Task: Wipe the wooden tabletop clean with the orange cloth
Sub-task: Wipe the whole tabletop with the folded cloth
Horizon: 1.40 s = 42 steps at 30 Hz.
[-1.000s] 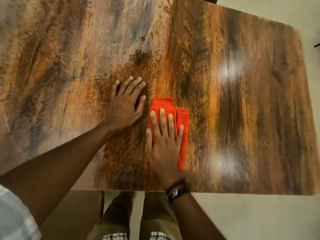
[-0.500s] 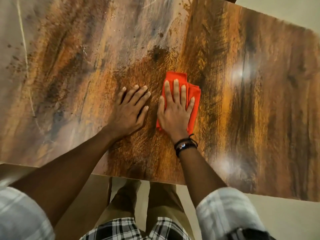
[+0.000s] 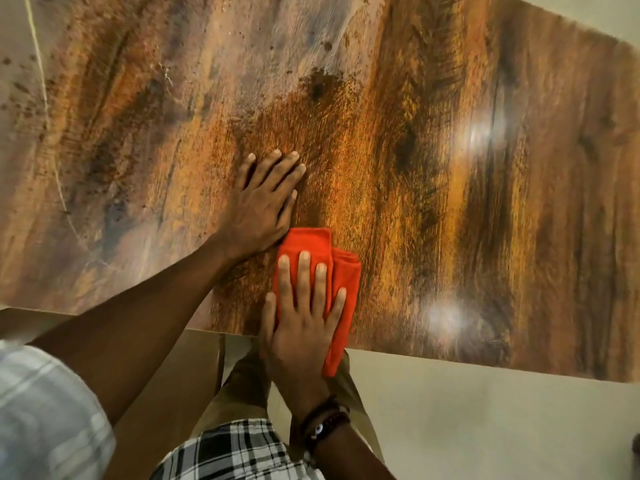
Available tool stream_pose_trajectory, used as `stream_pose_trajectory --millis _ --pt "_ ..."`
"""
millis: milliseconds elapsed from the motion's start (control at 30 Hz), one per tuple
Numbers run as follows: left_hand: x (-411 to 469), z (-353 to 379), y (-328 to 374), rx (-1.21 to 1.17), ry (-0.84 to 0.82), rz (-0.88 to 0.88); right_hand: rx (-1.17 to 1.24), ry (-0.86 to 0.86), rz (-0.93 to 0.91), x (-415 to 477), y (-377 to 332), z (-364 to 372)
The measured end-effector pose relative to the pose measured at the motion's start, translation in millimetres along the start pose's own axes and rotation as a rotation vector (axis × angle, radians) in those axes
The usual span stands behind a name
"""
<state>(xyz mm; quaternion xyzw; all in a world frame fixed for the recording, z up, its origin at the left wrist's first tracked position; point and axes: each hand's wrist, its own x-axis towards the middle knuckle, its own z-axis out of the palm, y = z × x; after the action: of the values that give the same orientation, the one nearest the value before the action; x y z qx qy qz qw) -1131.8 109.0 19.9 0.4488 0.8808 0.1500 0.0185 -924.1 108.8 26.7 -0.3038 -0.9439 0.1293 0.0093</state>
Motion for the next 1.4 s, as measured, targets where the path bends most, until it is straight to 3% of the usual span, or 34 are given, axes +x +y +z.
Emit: stream_pose_trajectory --millis 200,433,600,767,900,1000,1200,1400 --pt "-1 -2 -1 -0.021 -0.031 -0.002 -0.055 -0.005 -0.017 21 3 -2" --pt "-2 0 -2 -0.002 -0.045 -0.004 -0.084 0.055 0.046 165 17 -11" --pt "-1 -2 -1 -0.006 -0.046 -0.014 -0.057 0.005 0.058 230 18 -16" --pt "2 -3 -3 -0.106 0.025 -0.026 -0.04 0.069 0.007 172 14 -14" --pt "27 -7 -6 -0.122 0.123 -0.115 -0.012 -0.003 -0.034 88 15 -11" --pt "71 -10 -19 -0.089 0.115 -0.157 -0.032 -0.004 -0.045 92 20 -9" --pt "179 -23 -64 -0.065 0.086 -0.207 -0.066 0.041 -0.015 215 35 -15" --pt "212 -5 -80 0.02 0.049 -0.267 -0.052 0.054 -0.038 370 41 -25"
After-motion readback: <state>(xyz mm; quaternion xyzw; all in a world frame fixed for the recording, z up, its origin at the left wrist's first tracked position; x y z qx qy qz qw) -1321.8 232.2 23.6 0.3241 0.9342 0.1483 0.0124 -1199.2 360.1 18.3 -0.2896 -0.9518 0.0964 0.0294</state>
